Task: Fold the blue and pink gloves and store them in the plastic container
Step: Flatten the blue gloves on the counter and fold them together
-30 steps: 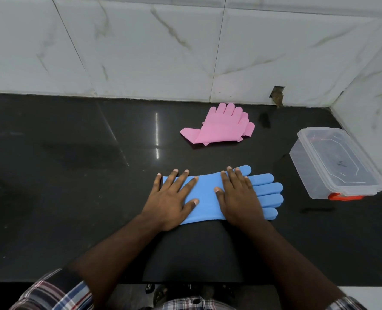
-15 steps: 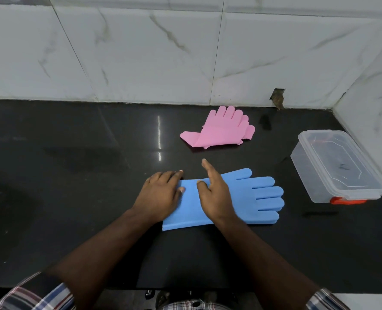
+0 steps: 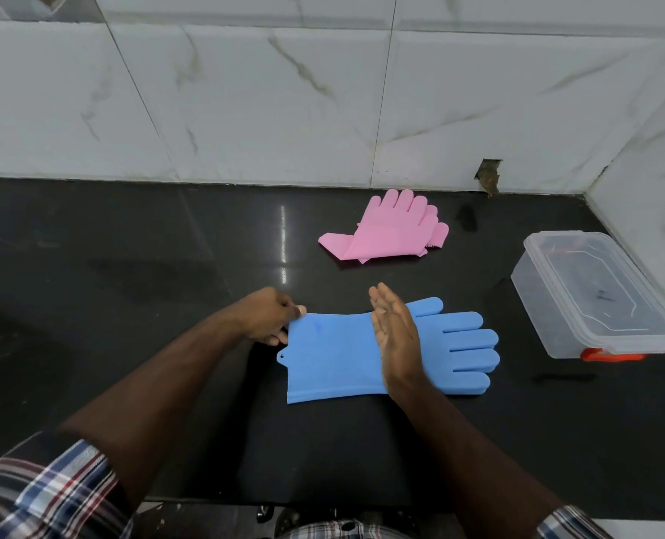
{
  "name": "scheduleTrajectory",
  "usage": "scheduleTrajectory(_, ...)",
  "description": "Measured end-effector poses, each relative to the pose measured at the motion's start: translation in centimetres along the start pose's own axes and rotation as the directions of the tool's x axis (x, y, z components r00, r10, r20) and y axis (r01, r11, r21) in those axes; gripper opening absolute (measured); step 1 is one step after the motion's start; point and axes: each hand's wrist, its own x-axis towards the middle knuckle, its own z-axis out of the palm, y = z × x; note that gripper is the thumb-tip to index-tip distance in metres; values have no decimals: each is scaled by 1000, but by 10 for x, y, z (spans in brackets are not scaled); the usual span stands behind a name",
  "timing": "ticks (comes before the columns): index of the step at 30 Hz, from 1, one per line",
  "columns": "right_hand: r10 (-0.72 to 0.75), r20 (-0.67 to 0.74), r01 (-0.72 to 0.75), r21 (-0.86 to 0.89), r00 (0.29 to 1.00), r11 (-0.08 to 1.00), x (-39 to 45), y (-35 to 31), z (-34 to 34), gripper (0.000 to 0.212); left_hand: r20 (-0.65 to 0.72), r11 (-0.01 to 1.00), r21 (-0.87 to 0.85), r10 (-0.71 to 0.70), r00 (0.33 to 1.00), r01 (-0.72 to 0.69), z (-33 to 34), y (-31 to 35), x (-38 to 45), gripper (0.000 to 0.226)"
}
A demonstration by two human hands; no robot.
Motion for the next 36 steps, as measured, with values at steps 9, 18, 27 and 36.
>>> scheduleTrajectory(9, 80, -16, -77, 134, 997, 988, -5, -12, 0, 61, 85, 875, -478, 127, 988, -72, -5, 22, -18, 17)
scheduleTrajectory(18, -83, 82, 102, -278, 993, 955, -29, -46, -8, 35, 238, 705, -709, 211, 948, 21, 2, 61, -24, 25)
scheduleTrajectory(27, -507, 359, 515, -832, 784, 207, -77, -45, -5, 73, 264, 665, -744, 208, 942, 62, 18, 86, -29, 31)
scheduleTrajectory(36, -408, 238, 398, -839, 881, 371, -78, -72, -41, 32, 212, 744, -668, 195, 958, -4, 41, 126, -22, 26)
